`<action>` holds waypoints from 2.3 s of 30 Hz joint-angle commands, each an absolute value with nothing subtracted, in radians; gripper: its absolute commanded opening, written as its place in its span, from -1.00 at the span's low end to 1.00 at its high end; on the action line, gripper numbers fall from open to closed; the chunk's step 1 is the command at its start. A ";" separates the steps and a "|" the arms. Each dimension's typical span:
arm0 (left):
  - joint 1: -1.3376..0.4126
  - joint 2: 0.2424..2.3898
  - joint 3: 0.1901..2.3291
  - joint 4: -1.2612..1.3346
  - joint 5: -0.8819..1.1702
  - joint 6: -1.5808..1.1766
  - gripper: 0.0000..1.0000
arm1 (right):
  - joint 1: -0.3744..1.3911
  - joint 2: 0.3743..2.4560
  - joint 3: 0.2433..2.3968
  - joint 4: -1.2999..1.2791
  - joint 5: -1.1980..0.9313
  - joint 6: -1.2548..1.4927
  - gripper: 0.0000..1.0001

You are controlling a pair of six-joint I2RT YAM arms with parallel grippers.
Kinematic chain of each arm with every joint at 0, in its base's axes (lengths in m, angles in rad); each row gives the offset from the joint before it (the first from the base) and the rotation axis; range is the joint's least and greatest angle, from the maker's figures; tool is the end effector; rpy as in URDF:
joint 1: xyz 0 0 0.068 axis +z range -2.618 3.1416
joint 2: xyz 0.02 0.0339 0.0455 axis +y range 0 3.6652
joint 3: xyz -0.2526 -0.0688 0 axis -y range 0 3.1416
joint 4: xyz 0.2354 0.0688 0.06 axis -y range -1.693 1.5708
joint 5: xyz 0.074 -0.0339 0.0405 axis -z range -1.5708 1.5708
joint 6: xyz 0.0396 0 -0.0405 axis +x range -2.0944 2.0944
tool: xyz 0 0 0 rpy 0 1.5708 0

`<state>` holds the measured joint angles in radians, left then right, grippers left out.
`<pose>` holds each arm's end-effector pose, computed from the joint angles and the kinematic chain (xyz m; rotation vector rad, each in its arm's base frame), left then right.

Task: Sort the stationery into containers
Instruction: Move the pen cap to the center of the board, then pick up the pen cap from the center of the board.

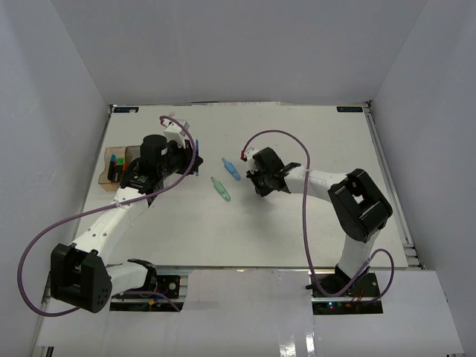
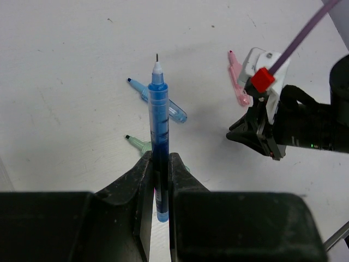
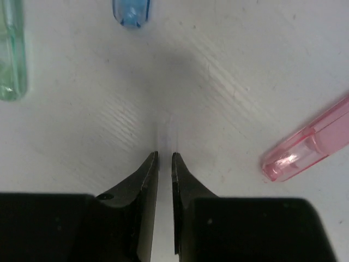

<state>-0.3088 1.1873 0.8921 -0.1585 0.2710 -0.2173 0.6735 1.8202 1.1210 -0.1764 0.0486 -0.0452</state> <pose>0.2530 -0.0918 0.2875 0.2686 2.0423 -0.6037 0.2934 0.2317 0.1655 -0.8439 2.3079 0.2183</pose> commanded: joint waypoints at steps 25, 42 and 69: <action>-0.302 1.155 0.890 -0.156 0.298 -0.209 -0.90 | 0.792 1.669 0.851 -0.120 0.210 -0.028 -0.02; -0.302 1.147 0.890 -0.160 0.291 -0.207 -0.91 | 0.744 1.756 0.979 -0.118 0.244 -0.031 -0.05; -0.302 1.134 0.890 -0.161 0.282 -0.202 -0.90 | 0.749 1.726 1.259 -0.360 0.193 0.205 0.00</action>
<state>-0.3088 1.1770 0.8917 -0.1585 0.2779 -0.2165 0.7464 1.7496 1.2087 -0.2974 0.2237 0.1093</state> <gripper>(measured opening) 0.218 0.497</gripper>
